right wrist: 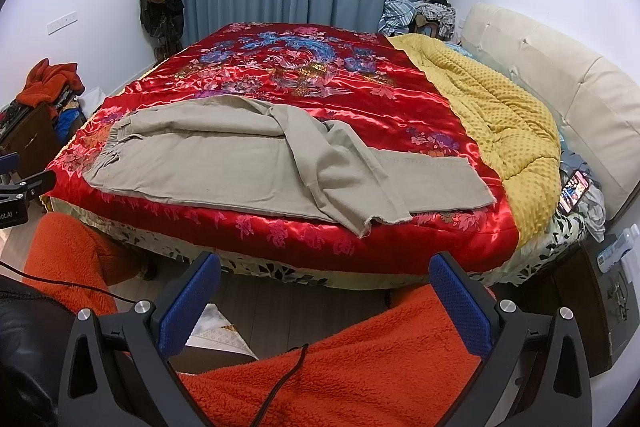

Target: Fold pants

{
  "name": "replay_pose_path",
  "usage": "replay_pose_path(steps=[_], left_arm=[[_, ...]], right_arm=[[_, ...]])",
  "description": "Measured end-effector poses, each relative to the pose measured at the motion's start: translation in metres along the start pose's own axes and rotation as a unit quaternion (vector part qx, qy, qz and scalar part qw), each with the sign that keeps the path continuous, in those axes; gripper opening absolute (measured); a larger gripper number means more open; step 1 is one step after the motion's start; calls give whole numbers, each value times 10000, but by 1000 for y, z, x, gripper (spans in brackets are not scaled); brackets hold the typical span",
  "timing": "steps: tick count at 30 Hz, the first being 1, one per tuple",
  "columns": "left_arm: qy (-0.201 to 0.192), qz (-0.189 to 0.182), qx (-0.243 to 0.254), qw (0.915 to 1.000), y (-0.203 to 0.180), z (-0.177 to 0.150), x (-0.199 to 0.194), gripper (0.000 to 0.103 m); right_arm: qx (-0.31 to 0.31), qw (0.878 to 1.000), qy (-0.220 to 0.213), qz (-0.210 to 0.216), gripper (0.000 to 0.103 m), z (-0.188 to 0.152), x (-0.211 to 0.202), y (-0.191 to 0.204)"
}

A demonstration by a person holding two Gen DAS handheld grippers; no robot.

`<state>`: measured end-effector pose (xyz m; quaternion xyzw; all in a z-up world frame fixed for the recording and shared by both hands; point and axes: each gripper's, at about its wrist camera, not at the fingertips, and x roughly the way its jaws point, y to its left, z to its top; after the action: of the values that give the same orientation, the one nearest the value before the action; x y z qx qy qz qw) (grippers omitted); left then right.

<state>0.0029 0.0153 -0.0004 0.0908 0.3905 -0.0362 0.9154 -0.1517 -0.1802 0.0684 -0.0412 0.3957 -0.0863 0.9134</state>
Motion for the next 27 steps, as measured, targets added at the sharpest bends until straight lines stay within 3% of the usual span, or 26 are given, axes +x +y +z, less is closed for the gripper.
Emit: replay_pose_path(steps=[13,15,17,19,22,24,27], left_arm=[[-12,-46,157,9999,1,2,4,102],[-78,78,203,9997,3,10,9,102],[-113,212,186,9995,4,20,16,102],[-67,178,45,9998,8,31,28,102],[68,-88,-277,9996,10,41,41,102],[103,-185,-346,9992,5,42,46,102],[245,-194,-262,9992,-1,37,57,102]], right_arm=[[-107,9996,-35,275,103,-5,2,6],[-123,9982,-229,534,103,2,2,1],[-67,9924,-744,973,103,9,8,-8],[-93,9890,-971,1114,103,16,39,-14],[-402,9964,-129,729,97,19,129,-3],[-660,9951,289,683,73,16,186,11],[-922,9935,410,521,73,20,234,27]])
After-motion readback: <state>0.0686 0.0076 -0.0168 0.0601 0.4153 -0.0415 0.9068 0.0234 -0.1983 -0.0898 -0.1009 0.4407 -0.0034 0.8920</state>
